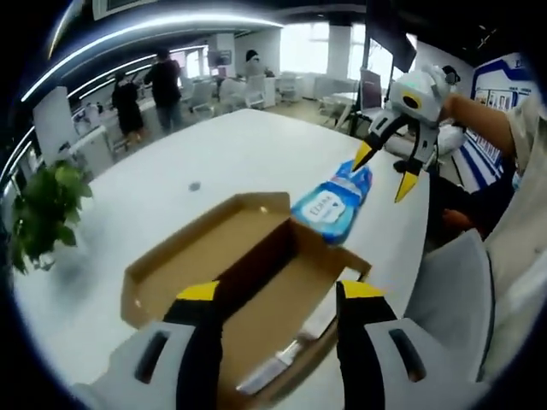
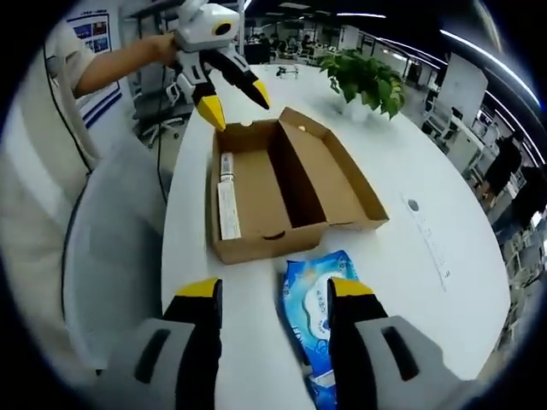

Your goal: Operate the shoe box by opening the lid, removing the specified soft item, and placing it in the target area until the item is outside and the box remains undamaged.

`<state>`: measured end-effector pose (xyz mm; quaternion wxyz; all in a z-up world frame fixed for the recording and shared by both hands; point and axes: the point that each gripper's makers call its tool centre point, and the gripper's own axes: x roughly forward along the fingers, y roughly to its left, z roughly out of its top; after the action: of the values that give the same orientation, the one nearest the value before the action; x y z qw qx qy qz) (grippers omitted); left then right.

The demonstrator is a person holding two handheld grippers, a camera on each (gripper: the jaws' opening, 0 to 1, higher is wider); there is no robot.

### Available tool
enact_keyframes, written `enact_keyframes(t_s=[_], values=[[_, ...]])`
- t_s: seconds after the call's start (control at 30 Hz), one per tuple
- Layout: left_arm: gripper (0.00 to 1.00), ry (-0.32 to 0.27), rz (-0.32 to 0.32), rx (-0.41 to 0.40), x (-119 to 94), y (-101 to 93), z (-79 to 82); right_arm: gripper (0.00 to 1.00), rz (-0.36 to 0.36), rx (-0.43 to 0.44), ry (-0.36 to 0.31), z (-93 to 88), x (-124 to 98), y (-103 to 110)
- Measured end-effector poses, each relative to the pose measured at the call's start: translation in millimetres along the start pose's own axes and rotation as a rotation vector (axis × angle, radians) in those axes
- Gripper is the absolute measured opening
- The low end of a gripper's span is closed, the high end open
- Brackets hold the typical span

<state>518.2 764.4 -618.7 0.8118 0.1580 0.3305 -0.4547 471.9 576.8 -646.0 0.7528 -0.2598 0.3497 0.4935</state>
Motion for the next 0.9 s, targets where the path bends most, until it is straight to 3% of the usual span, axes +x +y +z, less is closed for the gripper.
enact_keyframes(t_s=[0.53, 0.9], values=[[0.51, 0.054, 0.133, -0.134, -48.5, 37.6, -73.5, 0.47, 0.115, -0.105, 0.037, 21.2, 59.1, 16.5], [0.45, 0.092, 0.206, -0.227, -57.9, 55.1, -116.1, 0.46, 0.164, -0.151, 0.061, 29.9, 89.4, 21.3]])
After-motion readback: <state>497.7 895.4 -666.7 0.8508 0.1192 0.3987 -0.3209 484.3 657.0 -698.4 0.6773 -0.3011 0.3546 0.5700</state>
